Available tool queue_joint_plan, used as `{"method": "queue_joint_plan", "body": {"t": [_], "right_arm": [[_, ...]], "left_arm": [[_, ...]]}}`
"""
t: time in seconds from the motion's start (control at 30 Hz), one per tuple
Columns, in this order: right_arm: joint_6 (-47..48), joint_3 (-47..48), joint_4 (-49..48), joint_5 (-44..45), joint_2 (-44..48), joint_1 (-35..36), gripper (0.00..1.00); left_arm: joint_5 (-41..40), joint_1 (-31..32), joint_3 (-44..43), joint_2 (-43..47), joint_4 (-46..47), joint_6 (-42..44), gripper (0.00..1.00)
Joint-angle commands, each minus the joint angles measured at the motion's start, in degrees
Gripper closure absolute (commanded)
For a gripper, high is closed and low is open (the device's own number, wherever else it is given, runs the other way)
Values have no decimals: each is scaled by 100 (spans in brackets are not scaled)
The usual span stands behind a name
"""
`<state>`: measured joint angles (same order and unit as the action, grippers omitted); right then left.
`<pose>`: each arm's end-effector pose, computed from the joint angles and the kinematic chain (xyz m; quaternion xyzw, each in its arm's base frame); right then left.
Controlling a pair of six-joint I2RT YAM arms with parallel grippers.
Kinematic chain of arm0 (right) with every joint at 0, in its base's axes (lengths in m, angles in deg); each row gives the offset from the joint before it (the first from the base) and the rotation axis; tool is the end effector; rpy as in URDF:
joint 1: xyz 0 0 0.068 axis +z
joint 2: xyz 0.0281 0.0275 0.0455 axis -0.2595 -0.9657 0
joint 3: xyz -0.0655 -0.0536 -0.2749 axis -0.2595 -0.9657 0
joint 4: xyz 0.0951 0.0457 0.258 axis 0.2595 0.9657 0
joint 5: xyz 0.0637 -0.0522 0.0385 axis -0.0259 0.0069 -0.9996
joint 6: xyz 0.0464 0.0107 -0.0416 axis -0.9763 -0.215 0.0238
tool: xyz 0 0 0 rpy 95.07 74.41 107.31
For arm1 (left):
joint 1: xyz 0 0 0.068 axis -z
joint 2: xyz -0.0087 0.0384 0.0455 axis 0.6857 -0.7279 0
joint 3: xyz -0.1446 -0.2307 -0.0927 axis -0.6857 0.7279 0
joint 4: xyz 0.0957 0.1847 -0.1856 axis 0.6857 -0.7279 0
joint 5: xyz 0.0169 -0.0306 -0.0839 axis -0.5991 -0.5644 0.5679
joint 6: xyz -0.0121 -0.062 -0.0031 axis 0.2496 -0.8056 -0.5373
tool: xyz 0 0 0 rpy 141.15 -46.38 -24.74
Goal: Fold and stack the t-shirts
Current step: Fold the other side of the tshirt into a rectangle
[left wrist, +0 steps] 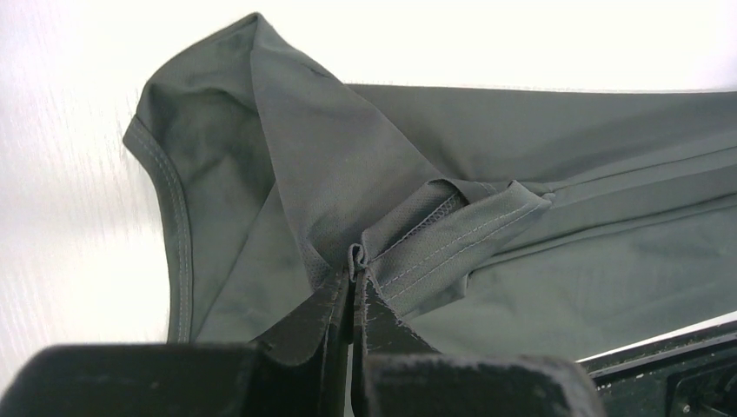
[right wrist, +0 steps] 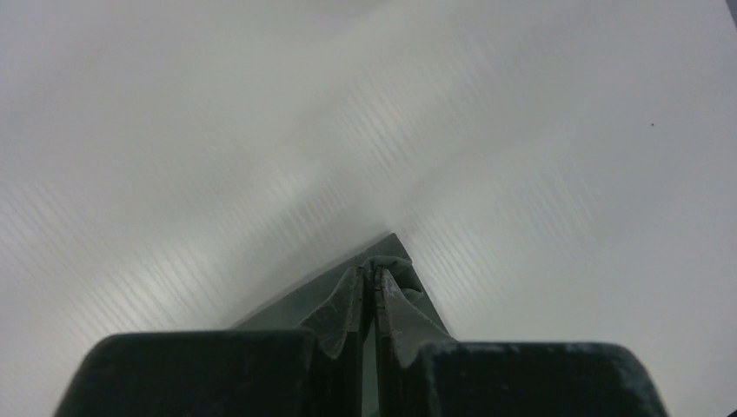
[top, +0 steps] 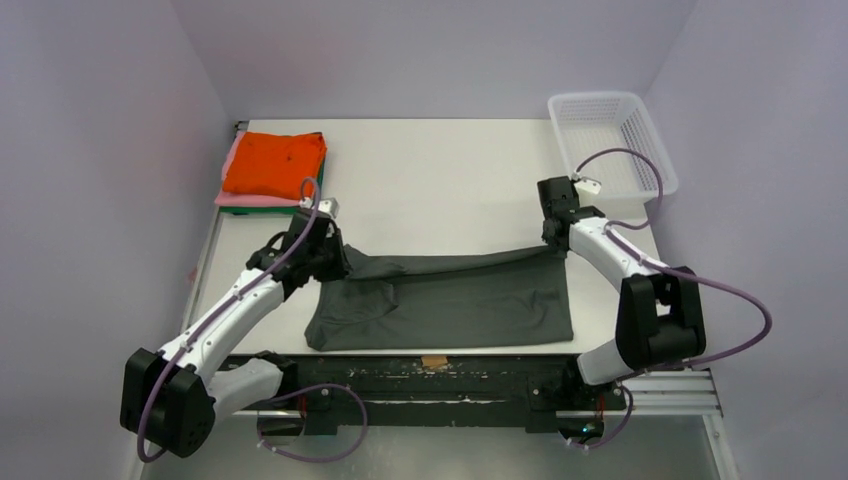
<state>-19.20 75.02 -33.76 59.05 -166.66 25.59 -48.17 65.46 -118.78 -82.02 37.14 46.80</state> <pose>0.3182 0.0334 0.2057 0.2591 0.8941 -0.1467 0.3345 0.2197 -0.0904 0.2355 -0.0754 0.9387 -0.1603 0.2957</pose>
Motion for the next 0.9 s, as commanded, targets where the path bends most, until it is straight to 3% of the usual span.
{"method": "queue_joint_plan", "body": {"t": [0.0,0.13,0.23,0.33,0.43,0.47,0.53,0.57,0.63,0.67,0.7,0.77,0.87], "right_arm": [[-100,-244,352,246,593,237,100],[-495,-458,854,385,882,358,100],[-670,-756,1024,363,1069,362,92],[-731,-940,1123,349,1221,358,71],[-765,-992,1180,360,1484,360,60],[-780,-987,1206,379,1569,360,54],[-825,-986,1244,408,1766,360,34],[-817,-985,1232,384,1884,360,27],[-636,-1027,1068,135,2152,360,24],[-523,-1068,939,-66,2297,360,10],[-370,-1126,762,-333,2441,360,8],[-58,-1318,266,-1084,2704,360,7],[287,-1713,-681,-2584,2867,358,4]], "left_arm": [[-18,30,324,413,15,-328,100],[-16,179,763,762,-131,-692,100],[41,295,1158,1045,-286,-1060,100],[153,555,1482,1355,-408,-1385,94],[285,794,1722,1685,-554,-1626,89],[241,861,1780,1793,-644,-1700,81],[131,896,1779,1952,-951,-1814,51],[129,910,1722,2040,-1082,-1813,41],[154,943,1590,2226,-1268,-1788,27],[182,948,1473,2355,-1310,-1764,16],[208,958,1383,2485,-1323,-1738,7],[250,965,1245,2696,-1188,-1660,0],[221,964,1110,2559,-668,-1676,0]]}}
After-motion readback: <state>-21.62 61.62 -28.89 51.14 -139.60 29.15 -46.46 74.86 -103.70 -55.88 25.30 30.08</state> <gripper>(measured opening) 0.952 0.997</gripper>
